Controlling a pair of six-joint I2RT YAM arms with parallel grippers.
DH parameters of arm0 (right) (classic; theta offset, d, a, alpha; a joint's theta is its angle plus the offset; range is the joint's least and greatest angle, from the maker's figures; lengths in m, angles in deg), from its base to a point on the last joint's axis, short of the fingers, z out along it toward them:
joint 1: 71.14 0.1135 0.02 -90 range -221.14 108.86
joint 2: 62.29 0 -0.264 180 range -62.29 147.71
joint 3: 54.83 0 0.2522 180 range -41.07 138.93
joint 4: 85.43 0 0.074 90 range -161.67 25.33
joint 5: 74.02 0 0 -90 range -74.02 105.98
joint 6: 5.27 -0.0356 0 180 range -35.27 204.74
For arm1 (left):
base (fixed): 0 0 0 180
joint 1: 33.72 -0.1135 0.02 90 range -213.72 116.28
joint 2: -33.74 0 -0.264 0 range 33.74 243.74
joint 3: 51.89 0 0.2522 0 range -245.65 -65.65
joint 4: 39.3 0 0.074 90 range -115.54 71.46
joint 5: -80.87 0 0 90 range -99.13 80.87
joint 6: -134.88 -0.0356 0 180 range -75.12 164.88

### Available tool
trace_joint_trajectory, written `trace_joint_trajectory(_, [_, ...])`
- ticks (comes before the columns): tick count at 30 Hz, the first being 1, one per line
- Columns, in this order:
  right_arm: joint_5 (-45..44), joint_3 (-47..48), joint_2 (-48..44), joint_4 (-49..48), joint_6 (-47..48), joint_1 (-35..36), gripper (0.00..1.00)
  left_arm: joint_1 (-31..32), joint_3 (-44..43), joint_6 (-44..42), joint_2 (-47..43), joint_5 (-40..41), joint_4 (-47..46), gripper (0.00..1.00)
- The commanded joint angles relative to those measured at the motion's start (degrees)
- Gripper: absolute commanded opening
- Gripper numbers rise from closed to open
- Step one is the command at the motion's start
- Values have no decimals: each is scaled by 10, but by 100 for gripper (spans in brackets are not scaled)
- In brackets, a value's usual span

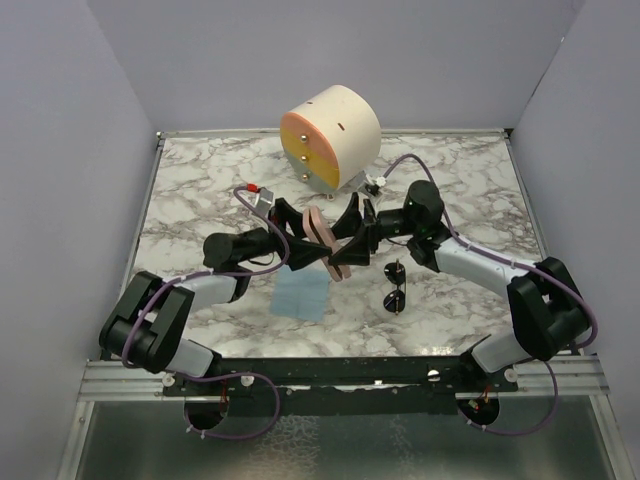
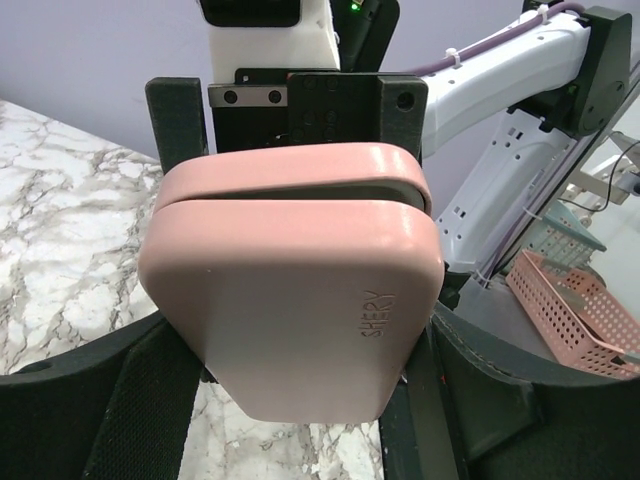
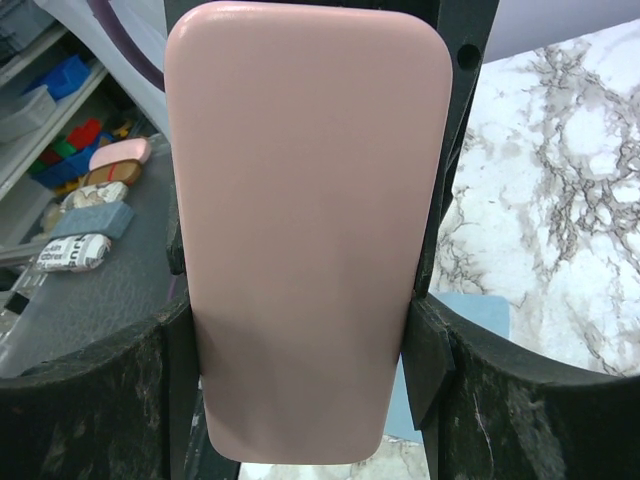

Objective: Organize the sunglasses
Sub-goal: Open the sunglasses case.

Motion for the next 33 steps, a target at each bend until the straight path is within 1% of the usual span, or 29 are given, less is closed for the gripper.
trace_joint_trajectory(1, [72,-4,-22,-133,-77,-3,1,3,-6,-2,-16,-45,-129,0])
trace_joint_trajectory(12, [95,-27,-32,-349,-246,-17,1,2,5,-11,-18,-48,-128,0])
trace_joint_trajectory(26, [101,-30,-69,-407,-303,-21,1,-3,21,-15,-5,-41,-128,0])
trace_joint_trajectory(33, [103,-34,-95,-399,-301,-24,1,-10,30,-17,-2,-32,-128,0])
